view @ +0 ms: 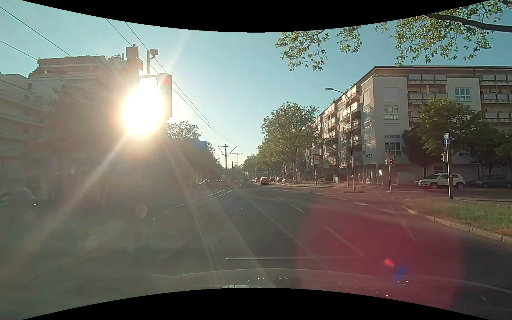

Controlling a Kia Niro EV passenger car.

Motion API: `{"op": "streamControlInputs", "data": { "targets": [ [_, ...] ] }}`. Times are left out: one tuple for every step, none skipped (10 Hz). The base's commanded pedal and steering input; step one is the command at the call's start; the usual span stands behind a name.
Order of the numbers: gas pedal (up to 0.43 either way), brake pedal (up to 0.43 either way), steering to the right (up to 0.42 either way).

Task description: Follow the waypoints while adhering to traffic rules and regulations

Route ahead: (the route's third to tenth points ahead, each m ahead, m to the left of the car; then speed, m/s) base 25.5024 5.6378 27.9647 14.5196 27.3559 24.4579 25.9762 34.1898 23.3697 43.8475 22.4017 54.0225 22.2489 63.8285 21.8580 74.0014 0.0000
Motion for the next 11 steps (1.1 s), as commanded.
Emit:
{"op": "streamControlInputs", "data": {
  "targets": [
    [0.0,0.226,0.0],
    [0.0,0.226,0.0],
    [0.0,0.226,0.0],
    [0.0,0.226,0.0],
    [0.0,0.226,0.0],
    [0.0,0.226,0.0],
    [0.0,0.226,0.0],
    [0.0,0.226,0.0],
    [0.0,0.226,0.0],
    [0.0,0.226,0.0],
    [0.0,0.226,0.0]
  ]
}}
